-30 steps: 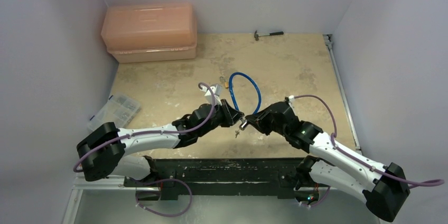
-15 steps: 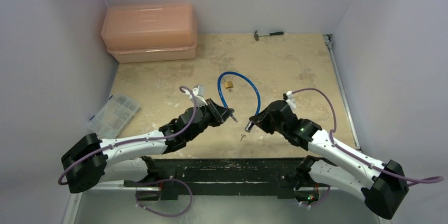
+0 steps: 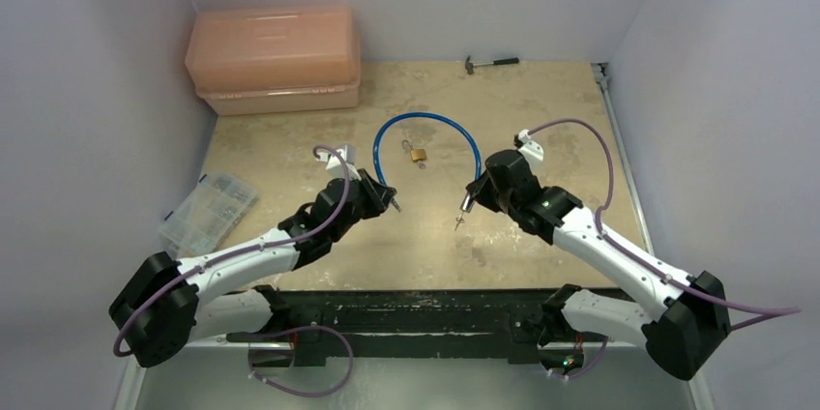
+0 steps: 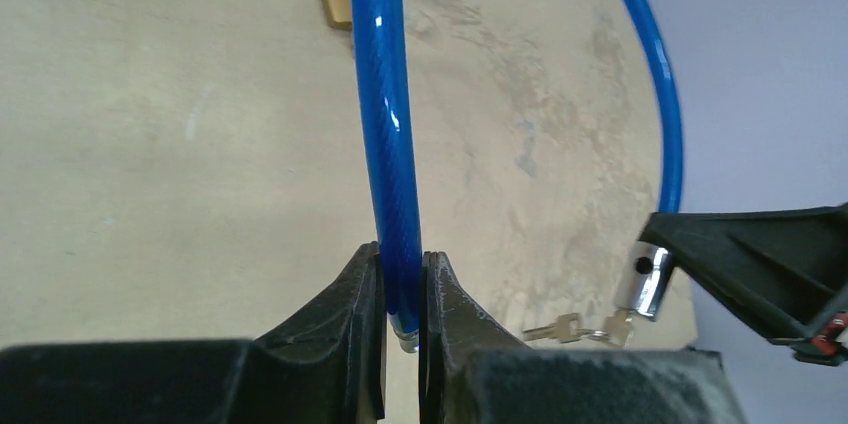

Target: Unlock with the key

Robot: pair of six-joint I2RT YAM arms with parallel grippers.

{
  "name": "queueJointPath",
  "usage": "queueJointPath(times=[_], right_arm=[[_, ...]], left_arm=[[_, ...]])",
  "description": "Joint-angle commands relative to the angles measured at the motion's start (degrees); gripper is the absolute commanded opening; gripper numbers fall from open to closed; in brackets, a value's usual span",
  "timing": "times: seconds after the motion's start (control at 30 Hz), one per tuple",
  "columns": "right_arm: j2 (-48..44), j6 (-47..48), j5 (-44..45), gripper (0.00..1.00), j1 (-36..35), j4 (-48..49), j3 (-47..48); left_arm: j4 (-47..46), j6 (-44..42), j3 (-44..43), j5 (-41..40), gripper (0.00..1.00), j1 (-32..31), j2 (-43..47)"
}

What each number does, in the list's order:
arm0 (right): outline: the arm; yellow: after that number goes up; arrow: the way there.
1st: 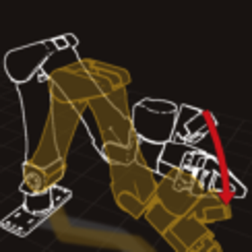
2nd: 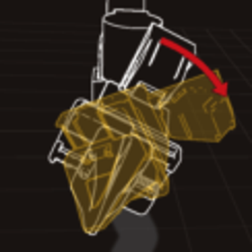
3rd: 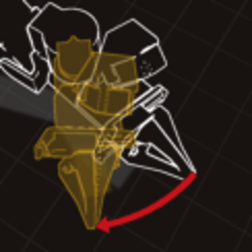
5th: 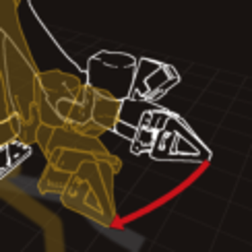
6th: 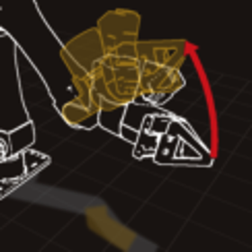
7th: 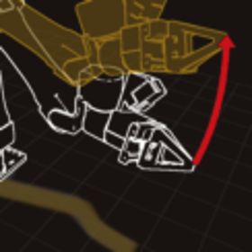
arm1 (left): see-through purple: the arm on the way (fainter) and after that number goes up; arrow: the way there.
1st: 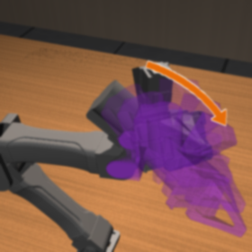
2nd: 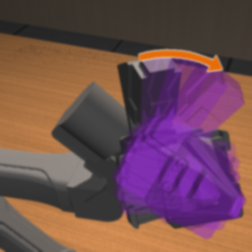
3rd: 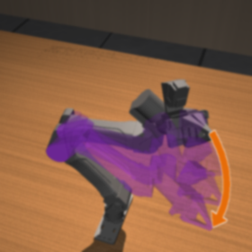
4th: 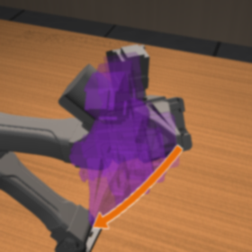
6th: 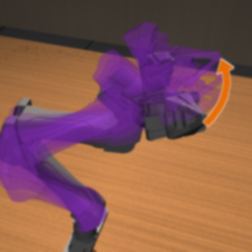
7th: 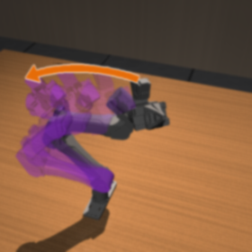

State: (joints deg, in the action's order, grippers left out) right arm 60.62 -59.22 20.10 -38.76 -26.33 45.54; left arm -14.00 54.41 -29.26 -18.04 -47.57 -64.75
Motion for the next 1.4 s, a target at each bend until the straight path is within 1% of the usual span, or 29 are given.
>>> queueJointPath(times=[0.0,0.17,0.33,0.47,0.67,0.83,0.87,0.93,0.97,1.03,1.1,1.2,1.3,1.37], right_arm=[[4.2,10.1,2.1,0.00,2.4,3.6,5.4],[12.7,14.0,1.3,0.00,5.2,4.4,9.7],[19.8,16.9,-1.3,0.00,7.9,5.5,12.8],[25.1,18.5,-3.1,0.00,9.3,8.0,15.4],[34.6,20.2,-4.6,0.00,10.6,6.6,21.5],[39.5,21.6,-7.9,0.00,12.1,6.7,24.5],[39.9,21.6,-8.3,0.05,12.5,6.8,24.7],[40.6,21.9,-8.7,0.32,13.0,7.0,25.1],[41.0,22.1,-8.7,0.40,13.2,7.2,25.2],[41.6,22.4,-9.3,0.47,13.6,7.4,25.3],[41.8,22.6,-9.7,0.53,13.9,7.6,25.2],[41.5,23.2,-11.0,0.58,14.1,8.6,24.8],[40.3,23.7,-11.6,0.66,14.2,9.4,24.4],[39.1,24.1,-11.5,0.78,14.3,9.6,24.1]], left_arm=[[0.9,-5.7,-2.6,3.2,0.00,6.1,-1.1],[0.0,-7.5,-4.3,8.1,0.00,12.7,-6.7],[-2.2,-6.7,-6.0,12.5,0.00,17.7,-13.2],[-3.4,-7.5,-9.0,14.0,0.00,20.0,-19.1],[-4.7,-6.9,-12.9,17.4,0.00,23.0,-28.1],[-5.2,-7.3,-15.2,17.8,0.00,23.8,-31.8],[-4.8,-7.6,-15.7,17.8,0.00,23.8,-32.2],[-3.3,-8.6,-16.9,17.8,0.00,23.8,-33.0],[-2.1,-9.2,-17.6,17.8,0.00,23.8,-33.4],[-0.4,-10.0,-18.4,17.1,0.01,23.8,-34.1],[-0.5,-10.7,-18.3,17.4,0.05,23.8,-34.2],[-0.6,-11.5,-18.1,17.8,0.12,23.8,-33.9],[0.4,-12.3,-18.5,17.7,0.26,23.8,-33.4],[2.0,-12.7,-18.9,16.9,0.35,23.8,-32.8]])
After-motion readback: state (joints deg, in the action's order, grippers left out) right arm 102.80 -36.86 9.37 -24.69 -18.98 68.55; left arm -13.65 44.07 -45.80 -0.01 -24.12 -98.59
